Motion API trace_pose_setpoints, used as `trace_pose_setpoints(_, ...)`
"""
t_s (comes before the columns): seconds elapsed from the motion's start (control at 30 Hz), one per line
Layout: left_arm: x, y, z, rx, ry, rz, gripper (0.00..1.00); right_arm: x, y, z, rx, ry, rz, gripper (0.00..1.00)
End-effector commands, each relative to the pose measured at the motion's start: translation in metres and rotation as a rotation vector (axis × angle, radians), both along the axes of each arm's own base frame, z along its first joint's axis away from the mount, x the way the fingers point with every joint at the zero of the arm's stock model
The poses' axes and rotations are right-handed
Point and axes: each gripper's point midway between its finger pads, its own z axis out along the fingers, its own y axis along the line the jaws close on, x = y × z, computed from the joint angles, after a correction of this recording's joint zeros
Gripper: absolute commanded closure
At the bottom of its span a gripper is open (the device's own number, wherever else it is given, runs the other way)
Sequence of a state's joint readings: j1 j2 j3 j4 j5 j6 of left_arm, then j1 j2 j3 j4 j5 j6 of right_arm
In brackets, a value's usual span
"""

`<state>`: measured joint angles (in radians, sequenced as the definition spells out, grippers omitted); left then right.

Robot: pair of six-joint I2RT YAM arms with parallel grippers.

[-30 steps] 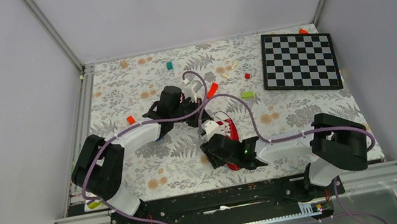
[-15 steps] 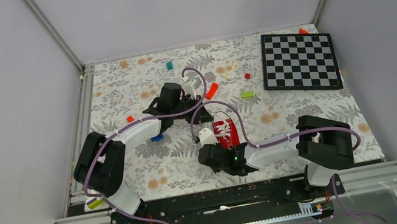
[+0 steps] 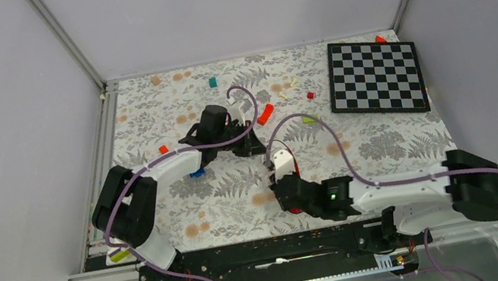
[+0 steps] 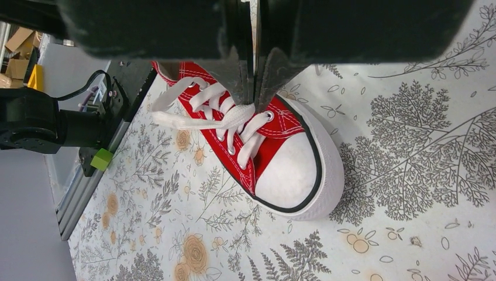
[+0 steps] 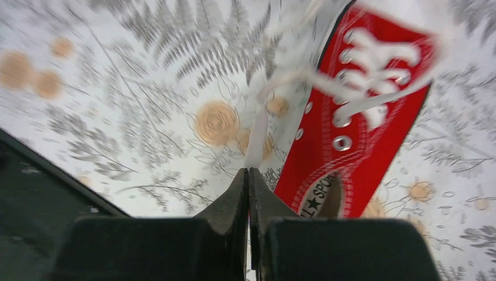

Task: Tie the shoes
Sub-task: Wrap the shoelace around the shoelace.

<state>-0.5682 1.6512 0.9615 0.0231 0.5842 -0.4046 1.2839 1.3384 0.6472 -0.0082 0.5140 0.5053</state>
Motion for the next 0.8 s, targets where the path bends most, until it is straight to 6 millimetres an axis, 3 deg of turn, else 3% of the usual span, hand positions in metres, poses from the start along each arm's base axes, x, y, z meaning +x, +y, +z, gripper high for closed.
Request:
trace_pose_setpoints(0.0,0.001,-0.004,0.026,-0.073,-0.052,-0.008,1.0,0.011,-0.014,0.051,0.083,-0.115,-0.044,1.0)
trace_pose_setpoints(0.13,-0.004,-0.003,0.026,-0.077,-0.043,-0.013,1.0,0.016,-0.023,0.071,0.106,-0.142,-0.073,1.0)
trace_pose_setpoints(0.43,-0.027,-0.002,0.023,-0.077,-0.024,-0.031,1.0,0.036,-0.046,0.08,0.169,-0.109,-0.178,1.0)
trace_pose_setpoints(0.6,-0.031,-0.002,0.025,-0.08,-0.021,-0.031,1.0,0.041,-0.076,0.091,0.175,-0.131,-0.236,1.0)
trace_pose_setpoints(0.77,-0.039,-0.009,0.028,-0.089,-0.009,-0.056,1.0,0.041,-0.108,0.08,0.14,-0.123,-0.3,1.0)
